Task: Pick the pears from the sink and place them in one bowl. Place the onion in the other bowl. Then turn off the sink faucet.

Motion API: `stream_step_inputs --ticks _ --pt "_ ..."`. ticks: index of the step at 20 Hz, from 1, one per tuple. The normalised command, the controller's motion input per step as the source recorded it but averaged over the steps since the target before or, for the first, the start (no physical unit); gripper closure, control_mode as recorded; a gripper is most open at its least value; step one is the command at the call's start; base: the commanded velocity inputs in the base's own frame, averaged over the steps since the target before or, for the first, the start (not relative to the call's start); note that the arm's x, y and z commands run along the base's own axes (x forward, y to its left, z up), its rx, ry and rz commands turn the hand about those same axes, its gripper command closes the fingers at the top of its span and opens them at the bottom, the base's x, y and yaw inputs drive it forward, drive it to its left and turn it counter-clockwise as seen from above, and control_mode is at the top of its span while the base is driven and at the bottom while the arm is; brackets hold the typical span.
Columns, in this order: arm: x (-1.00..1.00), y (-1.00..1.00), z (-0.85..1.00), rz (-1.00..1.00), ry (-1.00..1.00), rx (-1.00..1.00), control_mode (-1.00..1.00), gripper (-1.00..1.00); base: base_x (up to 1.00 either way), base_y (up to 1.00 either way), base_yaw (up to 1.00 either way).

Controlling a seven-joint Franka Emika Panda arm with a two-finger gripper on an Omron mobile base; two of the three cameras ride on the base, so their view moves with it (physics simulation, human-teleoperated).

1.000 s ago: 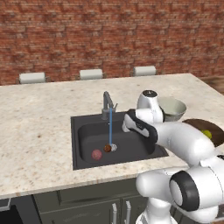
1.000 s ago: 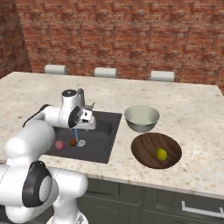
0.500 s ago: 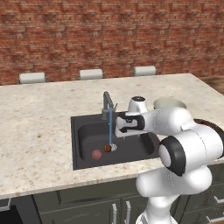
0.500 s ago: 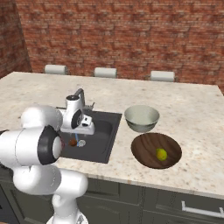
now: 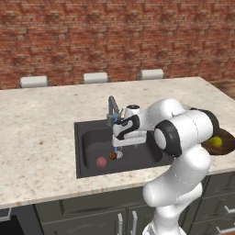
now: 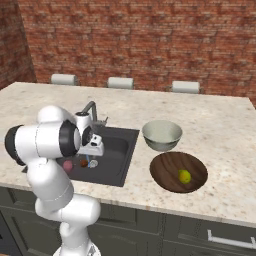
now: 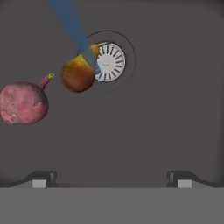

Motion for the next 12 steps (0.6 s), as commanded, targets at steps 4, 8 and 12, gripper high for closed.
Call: stream_step_inputs --ticks 4,8,12 --pt "0.22 0.18 -0.41 0.0 0.03 0.0 -1.0 -1.0 0.0 0.0 0.0" --pt "0.17 0.09 -0.39 0.0 0.0 0.0 -1.0 -1.0 0.0 0.0 0.0" --pt "0.15 0.09 -0.37 -0.01 0.0 0.01 -1.0 -1.0 0.0 0.0 0.0"
